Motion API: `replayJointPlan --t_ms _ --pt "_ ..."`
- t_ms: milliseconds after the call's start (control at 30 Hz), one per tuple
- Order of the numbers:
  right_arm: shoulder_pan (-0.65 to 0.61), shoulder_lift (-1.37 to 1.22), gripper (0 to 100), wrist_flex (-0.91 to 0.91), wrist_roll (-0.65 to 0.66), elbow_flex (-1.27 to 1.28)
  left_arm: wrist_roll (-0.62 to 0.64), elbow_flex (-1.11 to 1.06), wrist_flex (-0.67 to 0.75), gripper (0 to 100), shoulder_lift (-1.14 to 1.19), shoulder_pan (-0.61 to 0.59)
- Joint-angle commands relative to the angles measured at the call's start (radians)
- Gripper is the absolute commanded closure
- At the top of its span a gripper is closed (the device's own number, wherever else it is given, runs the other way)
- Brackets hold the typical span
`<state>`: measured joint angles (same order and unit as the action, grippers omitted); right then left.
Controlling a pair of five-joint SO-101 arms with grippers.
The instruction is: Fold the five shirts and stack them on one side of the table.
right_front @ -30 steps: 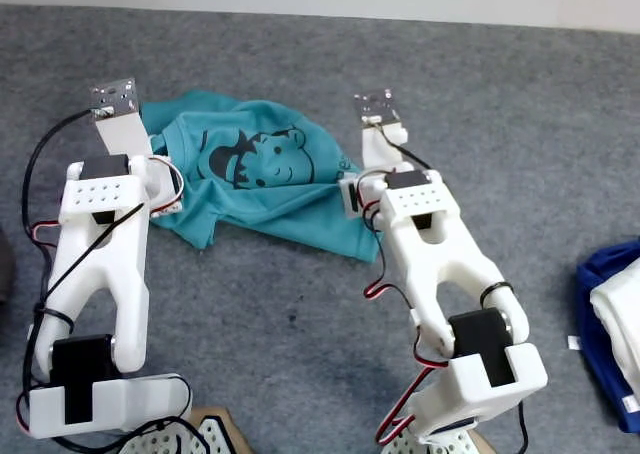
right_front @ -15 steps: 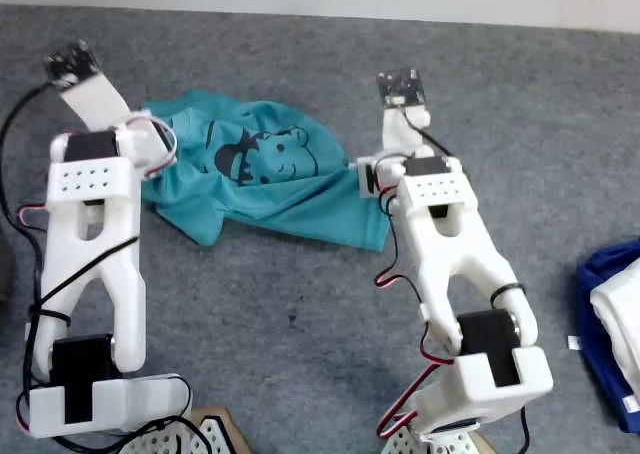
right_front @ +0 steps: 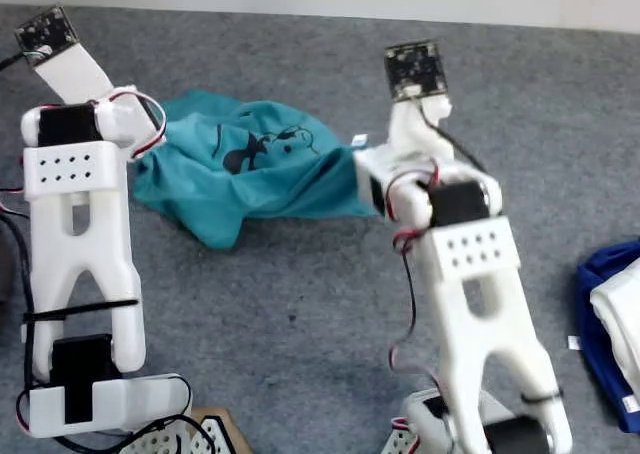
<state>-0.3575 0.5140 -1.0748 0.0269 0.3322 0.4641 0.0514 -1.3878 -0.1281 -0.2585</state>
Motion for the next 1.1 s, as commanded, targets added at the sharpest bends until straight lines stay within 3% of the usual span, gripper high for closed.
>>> replayJointPlan --t_ms 0,300,533,700,900,1067 --pt "-0.039 0.142 99.2 -0.081 -0.012 -0.007 0.006 0.127 -0.147 93 -0.016 -0.033" --pt "-0.036 0.415 99.2 -0.117 -0.005 -0.016 0.006 0.441 -0.338 94 -0.018 -0.134" --pt "-0.056 0.519 99.2 -0.114 0.069 -0.018 0.006 0.501 -0.353 94 -0.133 -0.139" --pt "-0.056 0.526 99.2 -0.137 0.084 -0.007 -0.003 0.300 -0.356 93 -0.249 -0.108" --pt "-0.056 0.446 99.2 -0.145 0.084 0.065 -0.138 -0.076 -0.348 93 -0.265 -0.051" --pt "-0.054 0.410 99.2 -0.041 0.086 0.168 -0.253 -0.309 -0.275 91 -0.271 -0.051"
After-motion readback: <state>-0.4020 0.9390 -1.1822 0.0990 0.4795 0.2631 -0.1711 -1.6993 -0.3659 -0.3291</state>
